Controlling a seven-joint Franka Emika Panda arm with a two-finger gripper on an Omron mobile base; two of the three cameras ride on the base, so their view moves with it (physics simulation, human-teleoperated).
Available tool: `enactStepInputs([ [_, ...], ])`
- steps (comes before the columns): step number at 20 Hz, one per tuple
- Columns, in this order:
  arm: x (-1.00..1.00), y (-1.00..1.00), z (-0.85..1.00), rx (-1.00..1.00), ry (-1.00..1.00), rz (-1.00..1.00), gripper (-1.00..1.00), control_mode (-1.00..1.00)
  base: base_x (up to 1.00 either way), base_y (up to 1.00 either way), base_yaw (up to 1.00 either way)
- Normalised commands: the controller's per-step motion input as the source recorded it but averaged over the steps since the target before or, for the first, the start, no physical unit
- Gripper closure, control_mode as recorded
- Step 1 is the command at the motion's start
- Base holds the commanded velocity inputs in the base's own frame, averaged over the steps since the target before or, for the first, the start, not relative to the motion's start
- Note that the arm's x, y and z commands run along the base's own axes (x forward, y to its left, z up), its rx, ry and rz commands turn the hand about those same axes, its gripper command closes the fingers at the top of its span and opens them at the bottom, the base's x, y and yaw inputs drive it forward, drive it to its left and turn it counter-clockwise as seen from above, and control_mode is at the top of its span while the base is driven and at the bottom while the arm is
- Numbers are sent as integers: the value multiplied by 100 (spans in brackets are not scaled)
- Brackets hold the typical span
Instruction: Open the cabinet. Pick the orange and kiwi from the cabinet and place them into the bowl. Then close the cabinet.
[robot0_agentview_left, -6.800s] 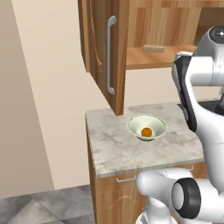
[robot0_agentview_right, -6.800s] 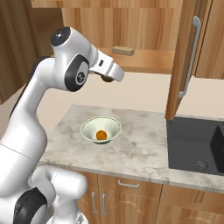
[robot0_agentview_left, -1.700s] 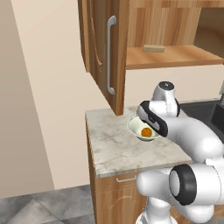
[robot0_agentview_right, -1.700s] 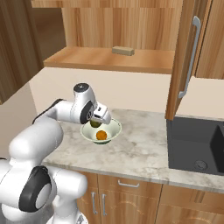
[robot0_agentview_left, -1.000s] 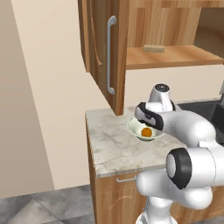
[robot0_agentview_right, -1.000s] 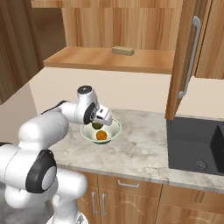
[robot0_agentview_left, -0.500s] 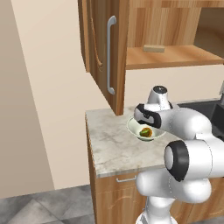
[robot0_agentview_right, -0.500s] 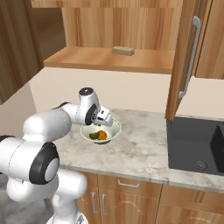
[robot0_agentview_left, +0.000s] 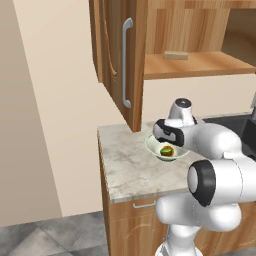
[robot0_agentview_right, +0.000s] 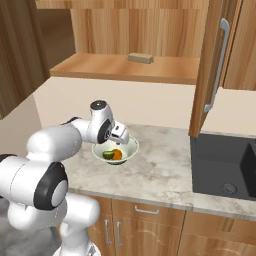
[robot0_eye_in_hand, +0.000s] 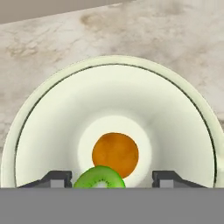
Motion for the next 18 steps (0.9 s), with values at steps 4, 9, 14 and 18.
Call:
enactStepInputs([
  [4, -16, 0, 38, 0, -13, 0, -100, -100, 0, 0, 0],
  [9, -37, 0, 49, 0, -13, 0, -100, -100, 0, 0, 0],
  [14, -31, 0, 60, 0, -8, 0, -100, -100, 0, 0, 0],
  [18, -26, 0, 62, 0, -4, 0, -100, -100, 0, 0, 0],
])
